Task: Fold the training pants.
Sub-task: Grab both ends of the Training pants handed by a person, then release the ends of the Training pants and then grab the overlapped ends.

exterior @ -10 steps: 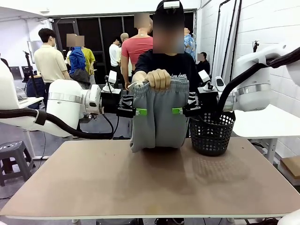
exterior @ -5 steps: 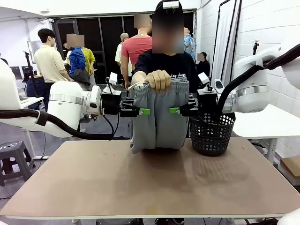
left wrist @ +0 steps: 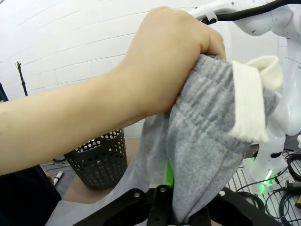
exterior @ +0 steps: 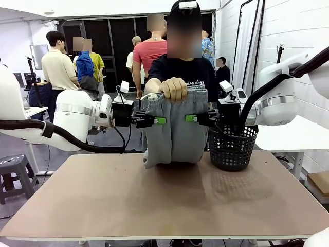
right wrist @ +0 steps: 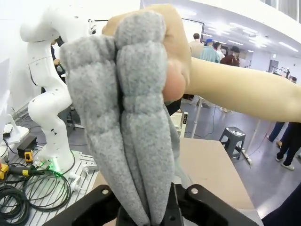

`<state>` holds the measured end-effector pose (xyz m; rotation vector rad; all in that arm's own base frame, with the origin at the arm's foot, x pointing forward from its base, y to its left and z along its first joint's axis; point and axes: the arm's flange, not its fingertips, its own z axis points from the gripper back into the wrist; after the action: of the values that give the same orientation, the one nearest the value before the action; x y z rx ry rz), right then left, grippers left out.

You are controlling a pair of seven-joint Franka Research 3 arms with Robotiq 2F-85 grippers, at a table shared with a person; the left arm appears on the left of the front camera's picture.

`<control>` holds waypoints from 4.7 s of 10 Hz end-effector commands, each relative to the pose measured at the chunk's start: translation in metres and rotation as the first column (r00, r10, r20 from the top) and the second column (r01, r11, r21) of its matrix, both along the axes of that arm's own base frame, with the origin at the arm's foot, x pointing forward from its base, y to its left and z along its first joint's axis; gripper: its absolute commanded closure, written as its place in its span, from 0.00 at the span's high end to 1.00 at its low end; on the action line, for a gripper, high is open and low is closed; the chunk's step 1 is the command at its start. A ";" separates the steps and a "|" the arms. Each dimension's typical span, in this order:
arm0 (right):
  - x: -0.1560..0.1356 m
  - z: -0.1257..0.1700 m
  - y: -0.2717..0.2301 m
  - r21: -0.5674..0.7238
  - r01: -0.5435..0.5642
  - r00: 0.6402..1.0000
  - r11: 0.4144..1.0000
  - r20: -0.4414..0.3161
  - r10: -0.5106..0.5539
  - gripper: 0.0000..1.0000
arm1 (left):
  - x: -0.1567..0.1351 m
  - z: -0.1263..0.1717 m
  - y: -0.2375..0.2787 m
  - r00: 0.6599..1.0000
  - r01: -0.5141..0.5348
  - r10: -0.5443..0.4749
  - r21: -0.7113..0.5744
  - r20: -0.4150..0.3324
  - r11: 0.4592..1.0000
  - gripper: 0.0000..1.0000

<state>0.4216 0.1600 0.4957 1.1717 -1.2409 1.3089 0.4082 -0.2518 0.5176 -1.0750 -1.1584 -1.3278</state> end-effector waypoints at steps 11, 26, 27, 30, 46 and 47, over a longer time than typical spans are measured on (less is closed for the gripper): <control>0.001 0.002 0.001 -0.015 -0.008 1.000 1.000 -0.016 0.007 0.00 | 0.007 -0.001 0.000 1.000 0.007 -0.008 -0.036 -0.014 0.999 0.00; 0.001 0.002 0.001 -0.015 -0.008 1.000 1.000 -0.016 0.007 0.00 | 0.007 -0.001 0.000 1.000 0.007 -0.008 -0.036 -0.014 0.999 0.00; 0.001 0.002 0.001 -0.015 -0.008 1.000 1.000 -0.016 0.007 0.00 | 0.007 -0.001 0.000 1.000 0.007 -0.008 -0.036 -0.014 0.999 0.00; 0.001 0.002 0.001 -0.015 -0.008 1.000 1.000 -0.016 0.007 0.00 | 0.007 -0.001 0.000 1.000 0.007 -0.008 -0.036 -0.014 0.999 0.00; 0.001 0.002 0.001 -0.015 -0.008 1.000 1.000 -0.016 0.007 0.00 | 0.007 -0.001 0.000 1.000 0.007 -0.008 -0.036 -0.014 0.999 0.00; 0.001 0.002 0.001 -0.015 -0.008 1.000 1.000 -0.016 0.007 0.00 | 0.007 -0.001 0.000 1.000 0.007 -0.008 -0.036 -0.014 0.999 0.00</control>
<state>0.4251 0.1614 0.4980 1.1606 -1.1928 1.3182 0.4169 -0.2505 0.5124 -1.1105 -1.1755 -1.3113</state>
